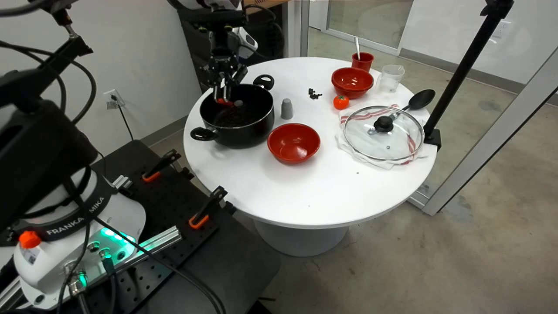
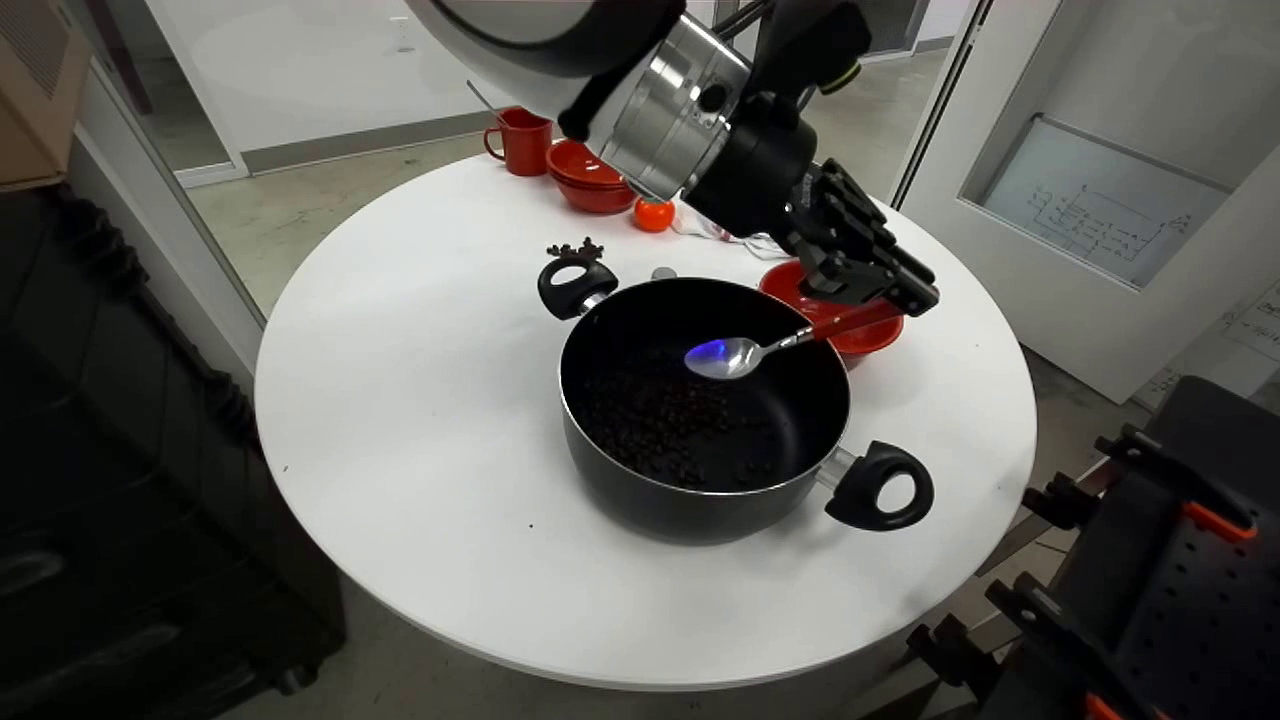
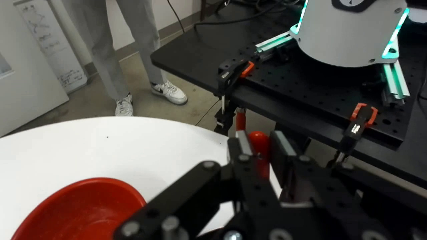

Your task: Put a spoonful of the things in the pot into the red bowl

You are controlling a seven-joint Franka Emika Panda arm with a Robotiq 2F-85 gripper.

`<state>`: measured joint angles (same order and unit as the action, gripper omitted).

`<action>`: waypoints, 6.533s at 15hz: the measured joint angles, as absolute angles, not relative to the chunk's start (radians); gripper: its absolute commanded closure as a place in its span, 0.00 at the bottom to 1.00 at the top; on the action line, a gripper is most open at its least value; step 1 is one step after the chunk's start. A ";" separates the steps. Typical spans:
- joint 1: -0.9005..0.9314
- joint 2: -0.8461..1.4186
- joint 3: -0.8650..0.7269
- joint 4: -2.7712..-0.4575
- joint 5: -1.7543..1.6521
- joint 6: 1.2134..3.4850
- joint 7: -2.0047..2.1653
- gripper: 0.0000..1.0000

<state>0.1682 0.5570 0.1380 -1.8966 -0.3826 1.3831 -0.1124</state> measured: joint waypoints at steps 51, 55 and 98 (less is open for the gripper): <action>0.007 0.948 0.076 -1.451 -0.249 1.474 -0.450 0.95; -0.038 0.831 0.083 -1.624 -0.282 1.607 -0.563 0.95; -0.300 0.384 -0.192 -2.031 -0.491 1.923 -0.912 0.95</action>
